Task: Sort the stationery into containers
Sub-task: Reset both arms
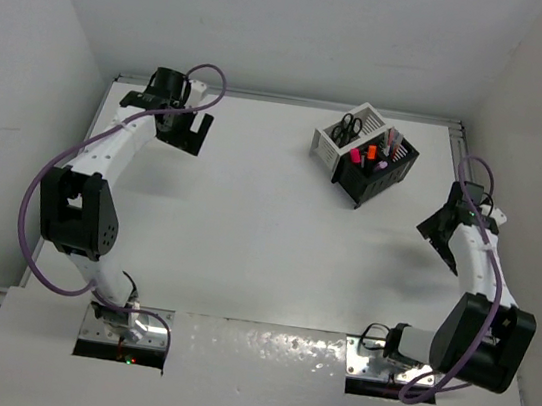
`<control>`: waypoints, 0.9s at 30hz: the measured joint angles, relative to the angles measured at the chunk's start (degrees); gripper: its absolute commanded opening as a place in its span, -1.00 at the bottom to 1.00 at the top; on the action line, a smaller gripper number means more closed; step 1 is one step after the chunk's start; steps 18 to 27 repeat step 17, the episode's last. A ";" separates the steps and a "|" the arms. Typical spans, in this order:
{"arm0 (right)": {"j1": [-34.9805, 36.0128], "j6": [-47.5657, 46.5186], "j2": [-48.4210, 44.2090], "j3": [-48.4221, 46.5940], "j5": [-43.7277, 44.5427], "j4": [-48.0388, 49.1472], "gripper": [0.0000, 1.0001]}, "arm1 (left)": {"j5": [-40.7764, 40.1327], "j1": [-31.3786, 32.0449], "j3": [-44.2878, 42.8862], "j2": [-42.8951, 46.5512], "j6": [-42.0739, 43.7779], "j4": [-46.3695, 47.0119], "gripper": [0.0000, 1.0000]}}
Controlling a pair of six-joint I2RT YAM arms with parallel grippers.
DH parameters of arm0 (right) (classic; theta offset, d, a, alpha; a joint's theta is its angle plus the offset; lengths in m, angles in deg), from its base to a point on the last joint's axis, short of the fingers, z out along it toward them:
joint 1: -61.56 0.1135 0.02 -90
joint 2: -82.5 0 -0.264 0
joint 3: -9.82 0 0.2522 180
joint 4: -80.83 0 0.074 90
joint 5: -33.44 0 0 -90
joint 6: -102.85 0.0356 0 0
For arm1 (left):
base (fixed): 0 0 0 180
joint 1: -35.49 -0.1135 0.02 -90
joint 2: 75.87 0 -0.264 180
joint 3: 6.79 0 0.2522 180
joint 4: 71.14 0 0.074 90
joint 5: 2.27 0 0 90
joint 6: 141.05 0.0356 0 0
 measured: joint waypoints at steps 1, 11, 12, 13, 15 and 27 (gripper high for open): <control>0.02 -0.35 -0.96 0.87 -0.39 0.33 0.98 | 0.31 0.11 0.00 0.00 0.00 0.02 0.99; 0.04 -3.85 -12.96 6.93 -1.14 3.85 0.98 | 2.27 0.42 0.00 -0.02 -0.09 0.02 0.99; 0.04 -4.28 -13.70 7.21 -1.20 4.31 0.98 | 2.38 0.48 0.00 -0.02 -0.09 0.02 0.99; 0.04 -4.66 -14.40 7.52 -1.27 4.74 0.98 | 2.45 0.52 0.00 -0.02 -0.11 0.02 0.99; 0.04 -5.11 -15.69 8.39 -1.53 5.81 0.98 | 2.60 0.72 0.00 -0.02 -0.20 0.02 0.99; 0.04 -5.46 -17.07 9.60 -1.79 7.13 0.98 | 2.86 0.90 0.00 -0.02 -0.22 0.02 0.99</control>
